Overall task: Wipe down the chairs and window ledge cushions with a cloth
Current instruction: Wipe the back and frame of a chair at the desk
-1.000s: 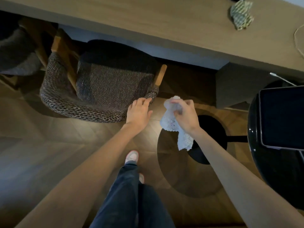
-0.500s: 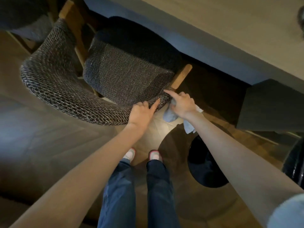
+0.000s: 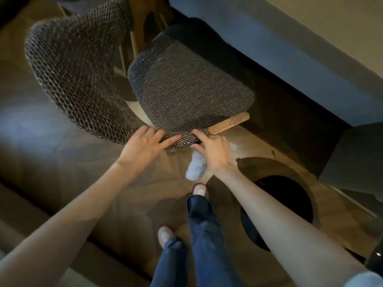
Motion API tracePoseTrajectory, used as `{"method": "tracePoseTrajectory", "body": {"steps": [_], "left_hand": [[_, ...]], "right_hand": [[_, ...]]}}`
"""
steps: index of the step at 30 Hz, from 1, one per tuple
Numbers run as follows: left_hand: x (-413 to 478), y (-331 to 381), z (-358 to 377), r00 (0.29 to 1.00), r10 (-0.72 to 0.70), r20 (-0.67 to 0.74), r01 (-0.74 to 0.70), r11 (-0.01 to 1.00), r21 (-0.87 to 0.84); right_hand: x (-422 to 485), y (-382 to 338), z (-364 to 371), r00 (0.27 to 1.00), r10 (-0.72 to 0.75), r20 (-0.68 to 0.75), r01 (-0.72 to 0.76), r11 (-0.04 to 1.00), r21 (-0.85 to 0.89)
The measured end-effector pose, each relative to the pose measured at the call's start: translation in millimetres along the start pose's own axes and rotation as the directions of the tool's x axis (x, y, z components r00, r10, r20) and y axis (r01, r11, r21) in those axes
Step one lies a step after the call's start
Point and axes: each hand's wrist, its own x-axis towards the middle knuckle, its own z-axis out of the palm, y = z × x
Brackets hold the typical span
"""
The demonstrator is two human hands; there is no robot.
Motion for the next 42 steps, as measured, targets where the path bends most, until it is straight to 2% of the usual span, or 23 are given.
{"method": "tracePoseTrajectory", "body": {"steps": [4,6,8,10,12,15,17,21,25,30,34,36,37,38,40,42], "left_hand": [[-41,-6,22,0.975,-0.220,-0.019,0.218,0.974,-0.069],[-51,0,36,0.926,-0.363,-0.105,0.343,0.925,-0.166],[-50,9,48,0.877,-0.437,-0.202,0.399,0.894,-0.204],[-42,23,63,0.820,-0.471,-0.326,0.409,0.880,-0.243],[-28,42,80,0.752,-0.500,-0.430,0.401,0.864,-0.305],[-3,65,107,0.571,-0.547,-0.613,0.428,0.835,-0.347],[11,69,123,0.447,-0.536,-0.717,0.434,0.830,-0.350],[24,68,149,0.317,-0.476,-0.820,0.390,0.854,-0.345],[34,69,163,0.206,-0.439,-0.874,0.361,0.865,-0.349],[45,87,169,0.095,-0.477,-0.874,0.286,0.854,-0.435],[43,110,181,0.120,-0.513,-0.850,0.131,0.857,-0.499],[38,121,189,0.149,-0.536,-0.831,0.012,0.841,-0.541],[35,125,192,0.209,-0.552,-0.807,-0.073,0.814,-0.576],[32,128,195,0.306,-0.563,-0.768,-0.160,0.765,-0.624],[28,132,198,0.491,-0.524,-0.697,-0.271,0.668,-0.693],[27,130,199,0.566,-0.481,-0.670,-0.260,0.666,-0.699]], "right_hand": [[-10,-39,24,0.999,-0.040,-0.020,0.041,0.996,0.075],[-13,-49,40,0.997,-0.060,-0.054,0.067,0.989,0.134],[-13,-49,54,0.994,-0.064,-0.094,0.083,0.971,0.223],[-10,-43,68,0.982,-0.076,-0.173,0.113,0.970,0.215],[-6,-35,80,0.944,-0.109,-0.310,0.160,0.977,0.144],[2,-26,95,0.821,-0.215,-0.530,0.294,0.953,0.069],[8,-21,103,0.733,-0.274,-0.622,0.351,0.936,0.002],[17,-13,112,0.618,-0.351,-0.703,0.443,0.895,-0.057],[22,-10,117,0.589,-0.355,-0.726,0.477,0.878,-0.042],[24,-9,123,0.541,-0.325,-0.775,0.489,0.872,-0.024],[12,-1,132,0.609,-0.331,-0.721,0.537,0.841,0.067],[2,3,144,0.660,-0.349,-0.665,0.599,0.779,0.186],[-5,5,151,0.689,-0.350,-0.634,0.633,0.717,0.293],[-10,7,157,0.722,-0.338,-0.604,0.650,0.632,0.423],[-19,14,166,0.802,-0.265,-0.535,0.589,0.496,0.638],[-24,23,171,0.857,-0.211,-0.470,0.511,0.459,0.726]]}}
